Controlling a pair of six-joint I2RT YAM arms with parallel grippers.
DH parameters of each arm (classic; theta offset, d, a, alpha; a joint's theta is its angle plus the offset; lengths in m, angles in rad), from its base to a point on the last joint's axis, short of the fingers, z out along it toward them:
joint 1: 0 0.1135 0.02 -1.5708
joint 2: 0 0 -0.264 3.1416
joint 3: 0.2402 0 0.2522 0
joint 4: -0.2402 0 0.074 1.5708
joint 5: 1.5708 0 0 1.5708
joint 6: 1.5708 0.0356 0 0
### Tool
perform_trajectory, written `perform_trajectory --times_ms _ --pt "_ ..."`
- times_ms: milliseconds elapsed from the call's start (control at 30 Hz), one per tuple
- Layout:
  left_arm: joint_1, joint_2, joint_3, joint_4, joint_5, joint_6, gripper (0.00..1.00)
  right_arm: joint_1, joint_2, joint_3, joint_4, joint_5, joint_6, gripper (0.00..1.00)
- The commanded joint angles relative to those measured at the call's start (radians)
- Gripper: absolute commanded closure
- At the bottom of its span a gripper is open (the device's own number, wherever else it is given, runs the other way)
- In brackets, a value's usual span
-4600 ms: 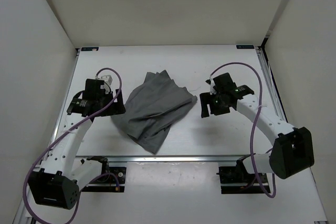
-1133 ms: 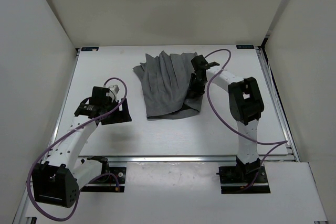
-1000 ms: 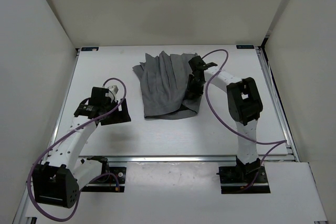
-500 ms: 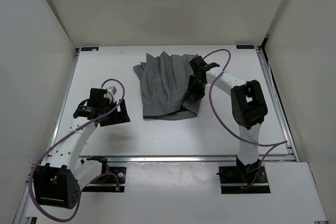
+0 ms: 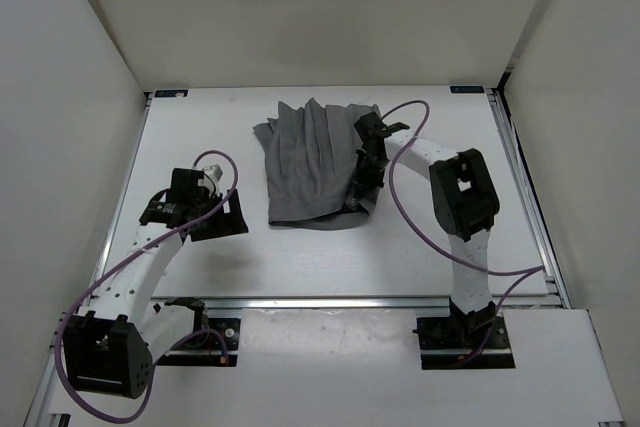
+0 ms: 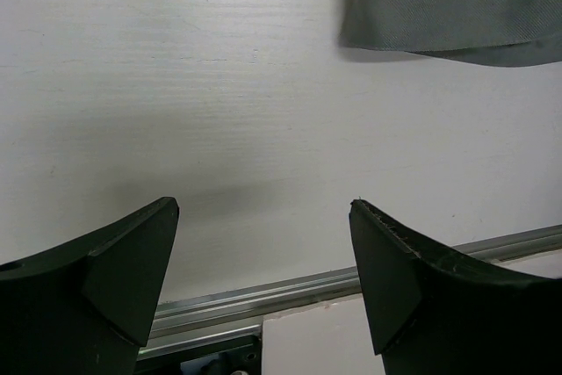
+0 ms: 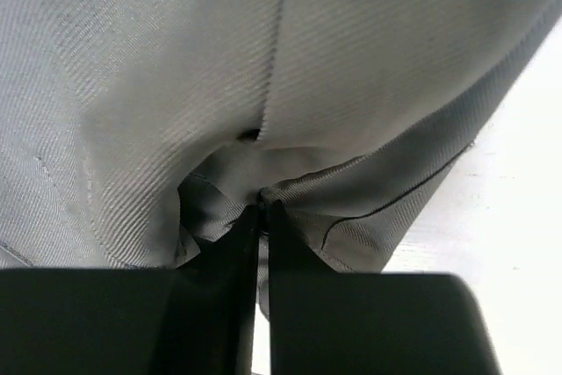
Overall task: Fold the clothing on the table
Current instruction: Flatten the skirt out
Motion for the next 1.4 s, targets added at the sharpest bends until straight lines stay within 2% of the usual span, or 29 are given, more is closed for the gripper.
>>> perform_trajectory --times_ms 0,67,100,267,433,500,667,800,900,1000,1100,1133,1200,1267,1300,1367 --pt "0.011 -0.025 -0.014 0.004 0.008 0.004 0.11 0.007 -0.047 -0.028 -0.046 0.013 -0.013 1.00" --pt "0.015 -0.034 -0.028 0.017 0.018 -0.005 0.10 0.002 -0.177 -0.022 -0.085 0.062 -0.054 1.00" --pt "0.015 -0.028 -0.028 0.017 0.025 -0.005 0.10 0.000 -0.178 -0.022 -0.086 0.062 -0.054 1.00" --pt "0.023 -0.026 -0.041 0.057 0.054 -0.022 0.11 -0.042 -0.380 -0.040 -0.141 0.098 -0.100 1.00" --pt "0.029 -0.032 -0.054 0.090 0.105 -0.053 0.12 -0.096 -0.526 -0.190 -0.145 0.085 -0.132 1.00" --pt "0.026 -0.023 -0.064 0.127 0.139 -0.077 0.12 -0.125 -0.561 -0.259 -0.127 0.081 -0.140 1.00" --pt "0.002 -0.009 -0.126 0.245 0.286 -0.178 0.13 -0.249 -0.613 -0.418 -0.060 -0.054 -0.149 1.00" --pt "-0.086 0.023 -0.164 0.406 0.323 -0.283 0.14 -0.302 -0.653 -0.470 -0.021 -0.105 -0.138 1.00" --pt "-0.135 0.037 -0.150 0.428 0.283 -0.320 0.15 -0.267 -0.633 -0.412 -0.058 -0.025 -0.146 1.00" --pt "-0.105 0.032 -0.150 0.410 0.278 -0.308 0.15 -0.202 -0.543 -0.315 -0.066 0.012 -0.161 1.00" --pt "-0.048 0.018 -0.149 0.362 0.256 -0.268 0.14 -0.098 -0.360 -0.066 -0.069 -0.022 -0.198 1.00" --pt "-0.046 0.020 -0.137 0.350 0.225 -0.245 0.14 -0.060 -0.322 -0.018 -0.057 -0.052 -0.207 1.00" --pt "-0.048 0.027 -0.127 0.313 0.205 -0.225 0.14 -0.011 -0.192 0.205 -0.015 -0.157 -0.244 1.00" --pt "-0.046 0.031 -0.114 0.304 0.209 -0.219 0.14 -0.001 -0.142 0.345 0.095 -0.378 -0.237 1.00" --pt "-0.045 0.038 -0.112 0.301 0.206 -0.219 0.14 -0.003 -0.144 0.385 0.136 -0.433 -0.200 1.00" --pt "-0.040 0.040 -0.101 0.293 0.197 -0.211 0.14 -0.027 -0.217 0.333 0.385 -0.597 -0.143 1.00"
